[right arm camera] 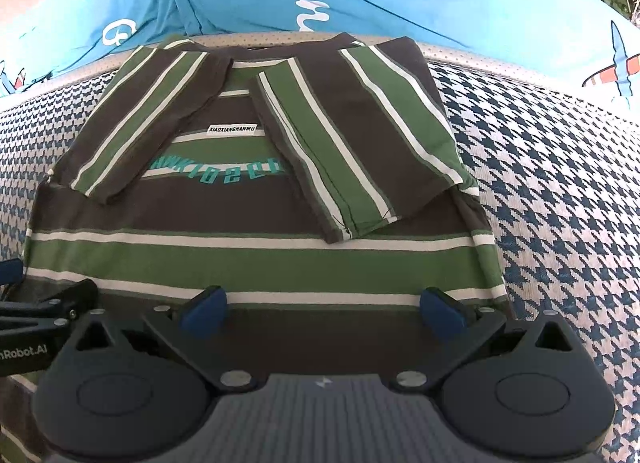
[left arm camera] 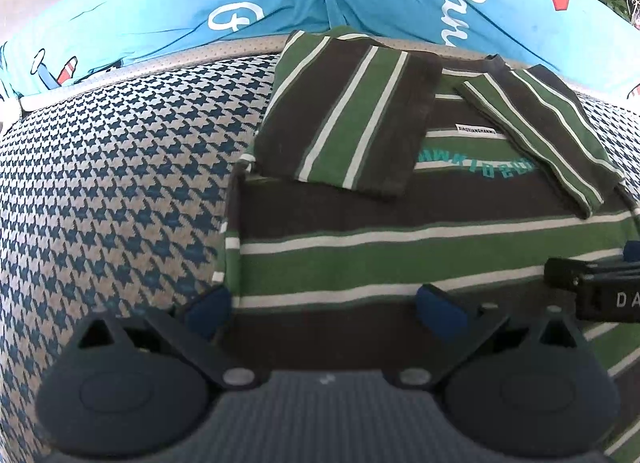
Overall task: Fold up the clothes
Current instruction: 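Release the sleeve and lift the left gripper off the shirt, then lower the right gripper onto the folded sleeve side and close it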
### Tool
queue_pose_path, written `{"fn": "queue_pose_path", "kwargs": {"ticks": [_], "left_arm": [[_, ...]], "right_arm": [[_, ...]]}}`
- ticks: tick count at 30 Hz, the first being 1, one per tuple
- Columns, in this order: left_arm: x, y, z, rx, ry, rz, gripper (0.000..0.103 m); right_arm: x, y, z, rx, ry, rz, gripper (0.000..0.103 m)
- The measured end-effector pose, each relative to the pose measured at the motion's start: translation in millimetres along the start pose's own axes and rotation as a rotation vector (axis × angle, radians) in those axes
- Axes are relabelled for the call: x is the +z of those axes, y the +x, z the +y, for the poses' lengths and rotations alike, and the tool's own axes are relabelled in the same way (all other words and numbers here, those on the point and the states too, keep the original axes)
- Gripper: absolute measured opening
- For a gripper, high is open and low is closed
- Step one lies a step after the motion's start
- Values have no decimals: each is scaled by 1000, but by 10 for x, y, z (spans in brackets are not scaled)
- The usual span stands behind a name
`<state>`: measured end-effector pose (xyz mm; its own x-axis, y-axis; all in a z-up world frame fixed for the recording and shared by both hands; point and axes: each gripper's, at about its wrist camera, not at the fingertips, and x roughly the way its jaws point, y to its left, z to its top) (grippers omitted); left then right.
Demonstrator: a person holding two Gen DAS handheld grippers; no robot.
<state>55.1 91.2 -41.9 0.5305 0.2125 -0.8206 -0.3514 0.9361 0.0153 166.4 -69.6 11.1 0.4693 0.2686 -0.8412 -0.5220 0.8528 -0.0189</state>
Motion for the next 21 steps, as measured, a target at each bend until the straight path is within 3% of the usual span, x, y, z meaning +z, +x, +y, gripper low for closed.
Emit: {"fn": "queue_pose_path", "kwargs": {"ticks": [13, 21], "left_arm": [[-17, 21, 5, 0, 2, -6, 103], [-28, 0, 6, -2, -6, -6, 103]], "right_arm": [[44, -144, -124, 91, 5, -57, 103], [233, -220, -575, 112, 91, -131, 103]]}}
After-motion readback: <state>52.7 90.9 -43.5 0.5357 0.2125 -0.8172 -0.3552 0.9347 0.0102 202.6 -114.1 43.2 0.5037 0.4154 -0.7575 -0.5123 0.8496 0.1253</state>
